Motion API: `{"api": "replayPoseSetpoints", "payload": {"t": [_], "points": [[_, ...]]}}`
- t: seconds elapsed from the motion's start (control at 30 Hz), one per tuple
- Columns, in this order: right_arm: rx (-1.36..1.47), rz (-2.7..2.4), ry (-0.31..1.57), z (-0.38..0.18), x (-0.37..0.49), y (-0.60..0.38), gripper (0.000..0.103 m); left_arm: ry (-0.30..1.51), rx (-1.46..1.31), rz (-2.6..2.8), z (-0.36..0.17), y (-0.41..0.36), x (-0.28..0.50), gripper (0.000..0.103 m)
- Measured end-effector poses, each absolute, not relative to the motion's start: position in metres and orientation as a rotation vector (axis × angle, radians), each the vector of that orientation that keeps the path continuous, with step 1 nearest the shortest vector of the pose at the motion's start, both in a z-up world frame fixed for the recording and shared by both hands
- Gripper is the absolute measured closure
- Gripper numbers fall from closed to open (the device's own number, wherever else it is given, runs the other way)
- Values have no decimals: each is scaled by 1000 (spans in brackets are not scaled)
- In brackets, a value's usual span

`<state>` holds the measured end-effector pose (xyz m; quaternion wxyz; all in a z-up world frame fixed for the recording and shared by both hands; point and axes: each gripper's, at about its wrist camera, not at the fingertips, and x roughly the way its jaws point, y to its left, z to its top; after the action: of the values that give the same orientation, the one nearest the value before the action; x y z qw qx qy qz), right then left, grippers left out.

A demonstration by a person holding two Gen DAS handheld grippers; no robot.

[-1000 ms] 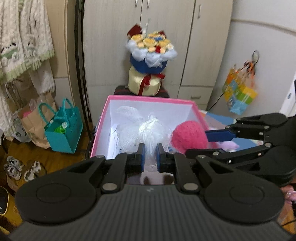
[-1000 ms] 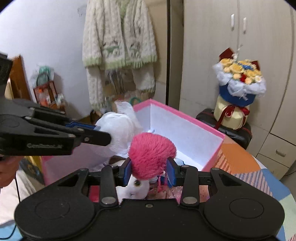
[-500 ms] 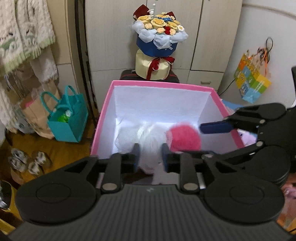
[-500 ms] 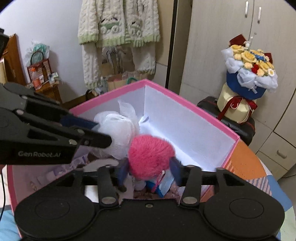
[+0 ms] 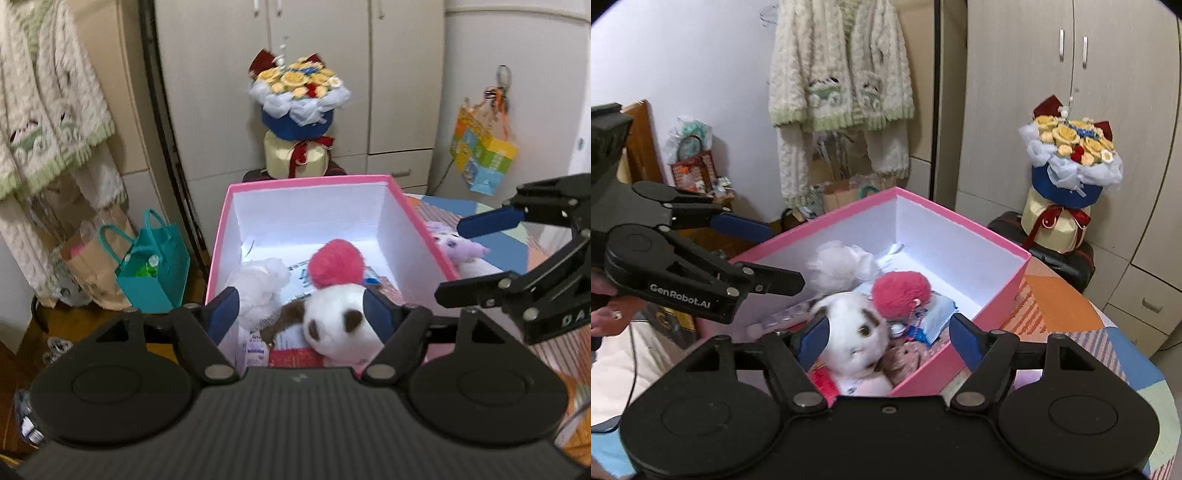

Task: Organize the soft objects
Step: 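Open both grippers to drop the puff and pompom into the box, then move the left tool toward the purple plush on the table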

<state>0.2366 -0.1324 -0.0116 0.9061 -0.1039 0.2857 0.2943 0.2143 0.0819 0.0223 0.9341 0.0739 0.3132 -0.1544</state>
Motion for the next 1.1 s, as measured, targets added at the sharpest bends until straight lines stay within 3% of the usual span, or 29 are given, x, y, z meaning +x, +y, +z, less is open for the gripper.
{"api": "replayPoseSetpoints", "payload": {"t": [0.13,0.23,0.5,1.1], "points": [[-184,636,574,-2,213,-141,23,626,167,-339,41,77,186,25],[-194,652,549,6,192,-148,15,598,205,-355,55,71,163,17],[-232,634,495,13,132,-176,15,575,263,-485,69,48,101,16],[-277,457,516,-33,72,-248,13,716,313,-597,24,-33,61,13]]}}
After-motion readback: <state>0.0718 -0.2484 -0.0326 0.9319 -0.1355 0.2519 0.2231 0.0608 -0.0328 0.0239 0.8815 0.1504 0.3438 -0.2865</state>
